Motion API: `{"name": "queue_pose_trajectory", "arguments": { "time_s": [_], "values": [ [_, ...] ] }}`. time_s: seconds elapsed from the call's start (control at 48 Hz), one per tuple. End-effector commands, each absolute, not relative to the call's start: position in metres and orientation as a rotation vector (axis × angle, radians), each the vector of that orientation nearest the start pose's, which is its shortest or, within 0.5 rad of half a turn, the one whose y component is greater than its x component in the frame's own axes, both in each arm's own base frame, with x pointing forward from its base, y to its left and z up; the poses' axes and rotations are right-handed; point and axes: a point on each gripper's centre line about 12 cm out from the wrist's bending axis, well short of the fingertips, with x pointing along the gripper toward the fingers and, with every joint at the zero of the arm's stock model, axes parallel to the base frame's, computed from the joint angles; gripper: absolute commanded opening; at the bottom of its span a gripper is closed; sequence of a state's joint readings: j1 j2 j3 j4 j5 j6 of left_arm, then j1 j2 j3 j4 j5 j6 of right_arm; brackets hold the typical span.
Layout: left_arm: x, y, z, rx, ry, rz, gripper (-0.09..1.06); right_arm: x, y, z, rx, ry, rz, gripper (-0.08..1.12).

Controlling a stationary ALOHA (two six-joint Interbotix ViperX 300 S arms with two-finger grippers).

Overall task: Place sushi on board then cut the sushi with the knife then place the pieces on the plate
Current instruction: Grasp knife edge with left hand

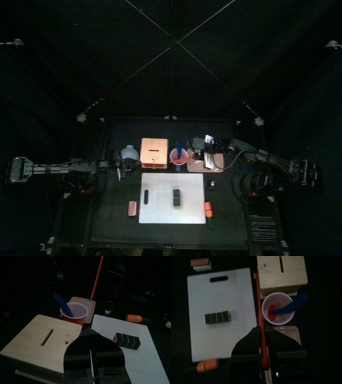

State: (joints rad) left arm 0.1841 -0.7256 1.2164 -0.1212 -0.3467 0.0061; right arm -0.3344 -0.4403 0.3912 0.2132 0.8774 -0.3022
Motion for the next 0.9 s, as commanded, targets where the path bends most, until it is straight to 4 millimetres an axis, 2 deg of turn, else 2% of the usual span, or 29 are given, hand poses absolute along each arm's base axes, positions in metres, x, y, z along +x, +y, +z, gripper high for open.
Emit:
{"name": "queue_pose_trajectory", "arguments": {
  "time_s": [0.021,0.125,0.229,0.396,0.604,0.729,0.896],
  "values": [
    [0.228,0.043,0.246,-0.090,0.096,0.208,0.15,0.283,-0.068,0.341,-0.007,0.689,-0.102,0.33],
    [0.229,0.040,0.247,-0.074,0.096,0.190,0.26,0.276,-0.056,0.315,-0.022,0.610,-0.099,0.33],
    [0.230,0.036,0.248,-0.079,0.093,0.174,0.37,0.272,-0.043,0.300,-0.033,0.533,-0.080,0.33],
    [0.236,0.023,0.254,-0.087,0.082,0.118,0.58,0.273,-0.025,0.288,-0.028,0.474,-0.040,0.33],
    [0.253,0.005,0.256,-0.086,0.118,0.043,0.83,0.272,-0.016,0.270,0.031,0.448,-0.030,0.33],
    [0.267,0.000,0.250,-0.085,0.185,0.023,0.89,0.272,-0.013,0.264,0.051,0.384,-0.044,0.33],
    [0.290,-0.004,0.244,-0.103,0.317,0.016,0.89,0.270,-0.008,0.256,0.074,0.354,-0.048,0.33]
  ]
}}
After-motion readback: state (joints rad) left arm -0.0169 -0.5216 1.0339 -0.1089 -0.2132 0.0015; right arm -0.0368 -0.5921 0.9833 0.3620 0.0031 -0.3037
